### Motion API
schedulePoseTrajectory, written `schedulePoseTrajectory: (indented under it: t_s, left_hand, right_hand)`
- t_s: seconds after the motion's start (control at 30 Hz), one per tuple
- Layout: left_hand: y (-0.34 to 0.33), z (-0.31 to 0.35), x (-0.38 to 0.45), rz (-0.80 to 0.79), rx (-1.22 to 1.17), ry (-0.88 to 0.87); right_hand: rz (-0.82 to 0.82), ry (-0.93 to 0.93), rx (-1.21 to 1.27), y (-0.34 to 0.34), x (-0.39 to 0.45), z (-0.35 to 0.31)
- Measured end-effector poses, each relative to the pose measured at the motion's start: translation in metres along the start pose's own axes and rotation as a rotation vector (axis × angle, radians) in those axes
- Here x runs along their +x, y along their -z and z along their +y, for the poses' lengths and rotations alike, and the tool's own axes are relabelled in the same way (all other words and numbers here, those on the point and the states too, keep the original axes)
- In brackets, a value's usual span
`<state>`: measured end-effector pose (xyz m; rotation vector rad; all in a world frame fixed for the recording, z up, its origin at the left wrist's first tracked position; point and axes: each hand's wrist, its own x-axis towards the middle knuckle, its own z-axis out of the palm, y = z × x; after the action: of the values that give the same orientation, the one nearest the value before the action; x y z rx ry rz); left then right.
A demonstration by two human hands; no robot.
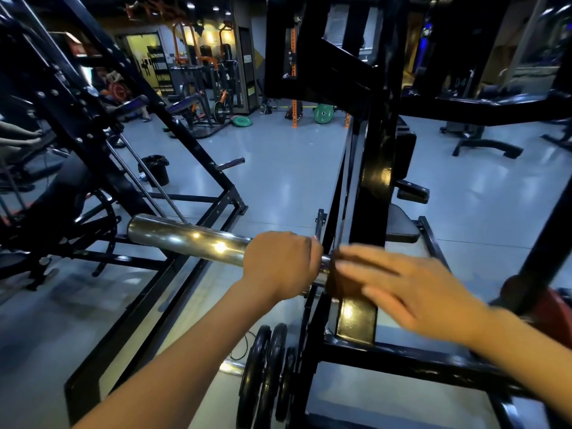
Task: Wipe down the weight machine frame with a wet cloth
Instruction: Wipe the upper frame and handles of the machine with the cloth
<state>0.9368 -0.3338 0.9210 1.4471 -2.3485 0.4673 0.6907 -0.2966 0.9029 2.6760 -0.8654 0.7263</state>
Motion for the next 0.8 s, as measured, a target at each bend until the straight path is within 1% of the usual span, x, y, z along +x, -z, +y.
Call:
schedulePoseTrajectory:
  t_s: [0.1,0.13,0.17,0.2,0.23,0.3,0.37,0.4,0.47,0.57,0.63,0.7,0.8]
  left_hand:
    - [-0.003,-0.001,-0.001,-0.003,-0.025,0.015]
    - [-0.005,-0.001,-0.001,0.001,-0.032,0.020]
    - [-0.005,0.000,-0.001,0.007,-0.031,0.024]
    - [-0.005,0.001,-0.001,0.013,-0.024,0.029]
    - [-0.006,0.002,-0.001,0.019,-0.018,0.033]
    - [-0.006,0.002,-0.001,0.033,-0.021,0.042]
    - [-0.006,0.003,-0.001,0.030,-0.023,0.052]
    - [-0.007,0.003,0.000,0.026,-0.013,0.053]
    - [-0.008,0.003,-0.001,0.029,0.014,0.055]
    - [-0.009,0.004,-0.002,0.029,0.006,0.069]
    - [-0.009,0.003,-0.002,0.023,0.000,0.077]
    - [-0.009,0.003,-0.002,0.022,0.000,0.068]
    - [-0.008,0.005,-0.002,0.023,0.005,0.060]
  right_hand:
    - [0.165,-0.230,0.025,0.010,0.023,0.025]
    - [0.202,-0.302,0.040,0.011,0.026,0.027]
    - [0.215,-0.336,0.053,0.009,0.024,0.022]
    - [0.205,-0.318,0.062,0.005,0.017,0.014]
    - [0.175,-0.263,0.073,0.000,0.007,0.003]
    - [0.096,-0.107,0.076,-0.009,-0.015,-0.015]
    - [0.036,-0.020,0.041,-0.011,-0.019,-0.013]
    - [0.028,-0.010,0.015,-0.010,-0.012,-0.005]
    - [0.089,-0.065,0.004,-0.004,0.008,0.013]
    - [0.255,-0.297,0.008,0.009,0.035,0.034]
    - [0.304,-0.388,0.022,0.009,0.035,0.028]
    - [0.267,-0.325,0.054,-0.001,0.019,0.010]
    - [0.149,-0.108,0.015,-0.012,-0.004,-0.003]
